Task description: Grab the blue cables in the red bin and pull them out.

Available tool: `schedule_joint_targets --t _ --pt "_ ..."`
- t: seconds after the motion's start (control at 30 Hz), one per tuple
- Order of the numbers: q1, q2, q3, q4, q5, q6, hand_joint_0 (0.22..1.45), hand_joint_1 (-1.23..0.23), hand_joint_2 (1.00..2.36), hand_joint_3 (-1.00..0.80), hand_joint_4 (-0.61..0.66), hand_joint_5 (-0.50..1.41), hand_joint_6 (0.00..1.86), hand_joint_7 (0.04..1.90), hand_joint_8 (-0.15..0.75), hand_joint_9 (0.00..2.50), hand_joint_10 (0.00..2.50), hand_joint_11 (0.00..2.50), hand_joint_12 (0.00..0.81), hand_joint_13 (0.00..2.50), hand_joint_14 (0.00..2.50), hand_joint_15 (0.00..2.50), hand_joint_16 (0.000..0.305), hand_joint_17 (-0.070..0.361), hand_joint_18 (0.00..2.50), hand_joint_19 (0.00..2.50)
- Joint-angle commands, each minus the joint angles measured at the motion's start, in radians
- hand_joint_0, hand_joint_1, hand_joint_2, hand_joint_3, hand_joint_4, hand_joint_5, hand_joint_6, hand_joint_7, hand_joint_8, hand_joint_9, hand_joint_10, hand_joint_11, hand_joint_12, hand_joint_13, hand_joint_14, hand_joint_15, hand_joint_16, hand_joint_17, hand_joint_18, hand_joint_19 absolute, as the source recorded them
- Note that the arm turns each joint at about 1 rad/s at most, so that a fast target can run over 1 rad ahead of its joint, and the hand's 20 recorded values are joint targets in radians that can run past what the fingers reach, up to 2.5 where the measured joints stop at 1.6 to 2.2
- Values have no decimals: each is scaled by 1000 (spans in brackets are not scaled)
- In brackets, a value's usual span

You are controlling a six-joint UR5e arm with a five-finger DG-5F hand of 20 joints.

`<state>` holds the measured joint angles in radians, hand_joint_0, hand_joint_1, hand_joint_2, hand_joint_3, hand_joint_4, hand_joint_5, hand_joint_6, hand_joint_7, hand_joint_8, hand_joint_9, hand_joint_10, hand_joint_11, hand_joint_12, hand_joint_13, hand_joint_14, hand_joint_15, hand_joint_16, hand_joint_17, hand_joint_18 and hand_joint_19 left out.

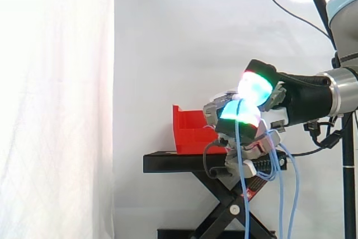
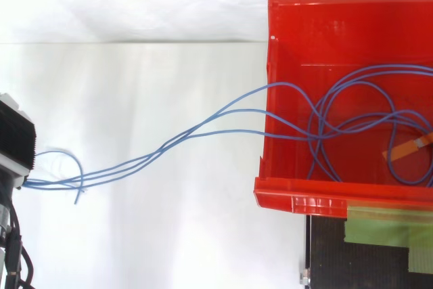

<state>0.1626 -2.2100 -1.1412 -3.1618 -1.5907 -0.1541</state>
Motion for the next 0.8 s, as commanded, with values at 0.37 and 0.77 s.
schedule_joint_targets --t 0.37,0.77 --pt "0 0 0 0 0 0 935 -969 1005 -857 -119 724 1175 521 186 1390 21 1582 292 1434 13 1648 49 110 960 901" --pt "0 0 0 0 0 0 939 -956 1006 -851 -125 672 1292 478 191 1322 17 1582 291 1389 15 1587 49 110 963 887"
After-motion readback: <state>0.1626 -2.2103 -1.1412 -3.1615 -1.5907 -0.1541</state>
